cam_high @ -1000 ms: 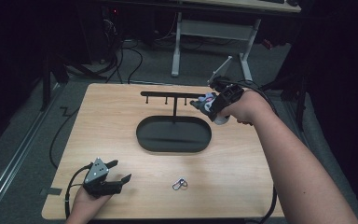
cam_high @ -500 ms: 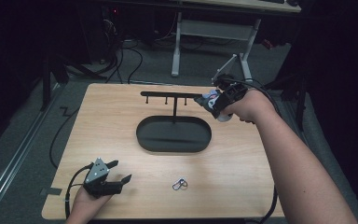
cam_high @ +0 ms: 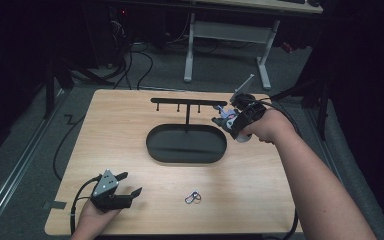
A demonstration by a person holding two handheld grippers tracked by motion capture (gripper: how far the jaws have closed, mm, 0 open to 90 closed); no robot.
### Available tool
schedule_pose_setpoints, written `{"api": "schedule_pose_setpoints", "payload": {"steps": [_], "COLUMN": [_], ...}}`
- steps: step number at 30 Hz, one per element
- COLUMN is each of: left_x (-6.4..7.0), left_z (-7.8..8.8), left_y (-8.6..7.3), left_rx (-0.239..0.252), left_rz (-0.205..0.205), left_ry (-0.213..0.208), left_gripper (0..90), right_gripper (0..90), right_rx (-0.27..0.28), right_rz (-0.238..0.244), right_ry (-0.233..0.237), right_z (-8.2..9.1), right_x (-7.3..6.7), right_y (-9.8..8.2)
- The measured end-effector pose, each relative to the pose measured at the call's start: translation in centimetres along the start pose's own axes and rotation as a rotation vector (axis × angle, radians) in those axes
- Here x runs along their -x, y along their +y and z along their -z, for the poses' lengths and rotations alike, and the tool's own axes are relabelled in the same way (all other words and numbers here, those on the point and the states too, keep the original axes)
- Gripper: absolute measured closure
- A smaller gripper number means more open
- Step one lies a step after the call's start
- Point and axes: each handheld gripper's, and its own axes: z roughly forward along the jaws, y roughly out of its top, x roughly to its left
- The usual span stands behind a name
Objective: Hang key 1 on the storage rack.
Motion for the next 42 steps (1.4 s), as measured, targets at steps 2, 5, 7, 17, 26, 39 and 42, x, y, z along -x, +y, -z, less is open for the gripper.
{"api": "schedule_pose_setpoints", "payload": {"steps": [2,5,7,17,26,39,42], "left_x": [0.0,0.0,0.1,0.1,0.1,0.1,0.1], "left_z": [0.0,0.0,0.0,-0.1,0.0,-0.2,-0.2], "left_y": [0.0,0.0,0.0,0.0,0.0,-0.1,-0.1], "left_rx": [-0.005,-0.009,-0.008,-0.008,-0.009,-0.017,-0.012], "left_rz": [-0.001,-0.003,-0.004,-0.005,-0.006,-0.01,-0.008], "left_ry": [-0.003,-0.003,-0.003,-0.005,-0.005,-0.008,-0.007], "left_gripper": [23.9,23.9,23.9,23.9,23.9,24.0,23.9], "right_gripper": [47.3,47.2,47.2,46.7,45.8,42.1,40.5], "right_rx": [0.001,0.006,0.005,0.013,0.031,0.074,0.075], "right_rz": [0.004,0.001,0.005,0.008,-0.002,-0.028,-0.024], "right_ry": [0.009,0.025,0.031,0.058,0.076,0.069,0.063], "right_z": [-0.5,-1.2,-1.8,-3.8,-5.4,-8.3,-8.9], "right_x": [0.1,0.1,0.0,-0.5,-0.7,-0.5,-0.5], "right_y": [-0.1,-0.2,-0.3,-0.1,0.3,0.9,0.9]}}
